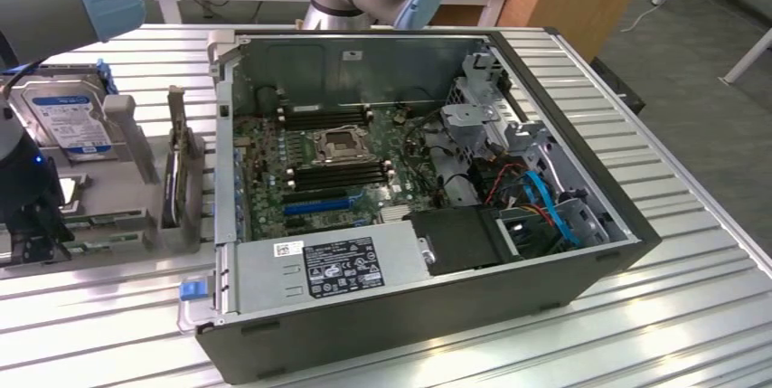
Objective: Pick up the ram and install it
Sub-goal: 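Pick up the ram and move it above insertion slot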
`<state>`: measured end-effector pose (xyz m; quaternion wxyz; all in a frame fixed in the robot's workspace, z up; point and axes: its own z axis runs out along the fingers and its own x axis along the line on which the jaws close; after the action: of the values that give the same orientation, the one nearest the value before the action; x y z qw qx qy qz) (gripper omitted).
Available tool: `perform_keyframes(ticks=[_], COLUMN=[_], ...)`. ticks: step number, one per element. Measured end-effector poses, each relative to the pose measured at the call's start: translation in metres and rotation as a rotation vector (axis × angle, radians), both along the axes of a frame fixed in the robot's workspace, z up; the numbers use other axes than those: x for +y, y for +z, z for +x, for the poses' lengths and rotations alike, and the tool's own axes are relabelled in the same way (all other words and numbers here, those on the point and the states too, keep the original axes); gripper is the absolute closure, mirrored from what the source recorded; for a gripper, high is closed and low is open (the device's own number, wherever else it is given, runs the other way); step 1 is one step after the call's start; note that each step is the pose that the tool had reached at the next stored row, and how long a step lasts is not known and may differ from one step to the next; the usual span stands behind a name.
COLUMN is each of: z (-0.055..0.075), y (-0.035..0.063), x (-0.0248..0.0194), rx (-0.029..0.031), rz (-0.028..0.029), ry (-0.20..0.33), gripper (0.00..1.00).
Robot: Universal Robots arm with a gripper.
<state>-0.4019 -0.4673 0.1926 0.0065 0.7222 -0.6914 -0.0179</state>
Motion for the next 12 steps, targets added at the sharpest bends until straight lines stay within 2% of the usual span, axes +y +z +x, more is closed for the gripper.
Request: perform_keyframes(ticks=[3,5,12], z=[0.0000,0.0000,0.0000], y=[0.0000,-0.0001,0.0000], x=[0.0000,0.0001,0.0001], rx=[0.0000,-0.0001,-0.0001], rz=[0.0000,0.0002,0.0001], ry=[0.000,0.000,0.000], gripper=[0.72,0.84,0.87])
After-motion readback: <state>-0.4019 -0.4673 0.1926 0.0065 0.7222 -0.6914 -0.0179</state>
